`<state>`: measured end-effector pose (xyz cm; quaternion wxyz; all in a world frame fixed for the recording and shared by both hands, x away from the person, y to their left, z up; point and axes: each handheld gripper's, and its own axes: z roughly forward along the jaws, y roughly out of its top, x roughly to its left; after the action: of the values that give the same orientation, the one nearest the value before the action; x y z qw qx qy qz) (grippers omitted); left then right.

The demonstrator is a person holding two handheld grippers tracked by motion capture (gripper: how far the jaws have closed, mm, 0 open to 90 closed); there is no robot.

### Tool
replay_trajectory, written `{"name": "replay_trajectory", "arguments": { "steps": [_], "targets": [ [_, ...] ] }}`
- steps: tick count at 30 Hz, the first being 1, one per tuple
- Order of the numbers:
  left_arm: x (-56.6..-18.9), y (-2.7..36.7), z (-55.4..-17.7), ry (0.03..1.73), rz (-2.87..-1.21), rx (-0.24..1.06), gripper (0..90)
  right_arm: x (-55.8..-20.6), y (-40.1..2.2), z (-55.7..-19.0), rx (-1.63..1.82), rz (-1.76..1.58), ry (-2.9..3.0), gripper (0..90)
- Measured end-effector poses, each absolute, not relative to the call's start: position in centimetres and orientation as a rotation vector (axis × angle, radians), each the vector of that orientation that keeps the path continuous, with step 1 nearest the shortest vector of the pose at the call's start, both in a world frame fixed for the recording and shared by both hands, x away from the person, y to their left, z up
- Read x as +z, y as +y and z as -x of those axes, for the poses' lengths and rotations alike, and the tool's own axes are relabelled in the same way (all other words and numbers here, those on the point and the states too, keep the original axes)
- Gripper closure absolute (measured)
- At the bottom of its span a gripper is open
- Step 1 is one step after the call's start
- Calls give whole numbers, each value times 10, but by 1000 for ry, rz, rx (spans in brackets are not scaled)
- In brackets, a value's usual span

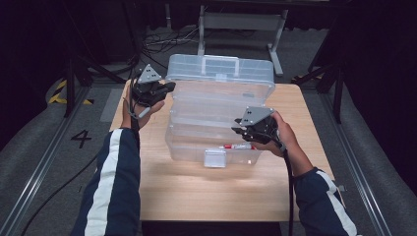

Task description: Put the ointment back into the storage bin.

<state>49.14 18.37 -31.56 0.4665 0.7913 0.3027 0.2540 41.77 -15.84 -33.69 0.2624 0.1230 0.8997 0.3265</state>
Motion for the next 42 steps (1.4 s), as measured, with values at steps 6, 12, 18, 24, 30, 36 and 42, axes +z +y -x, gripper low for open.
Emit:
{"name": "replay_trajectory", "arguments": {
  "steps": [6,12,18,24,30,36,42],
  "targets": [
    [-315,184,-484,716,-1940,618,897,-335,-169,-415,924,-323,2460,710],
    [-316,184,-476,689,-1949,617,897,-332,-179,-409,934,-312,2461,717],
    [-320,184,-469,667,-1963,608,897,-330,-191,-401,946,-316,2458,719],
    [-326,186,-461,645,-1958,591,899,-330,-201,-396,958,-330,2460,722],
    [-332,187,-454,632,-1969,582,899,-329,-214,-391,959,-363,2451,716],
    [-339,188,-446,617,-1988,582,900,-330,-231,-387,943,-415,2433,698],
    [-343,188,-441,608,-2014,593,900,-333,-244,-387,924,-478,2417,669]
  ]
}}
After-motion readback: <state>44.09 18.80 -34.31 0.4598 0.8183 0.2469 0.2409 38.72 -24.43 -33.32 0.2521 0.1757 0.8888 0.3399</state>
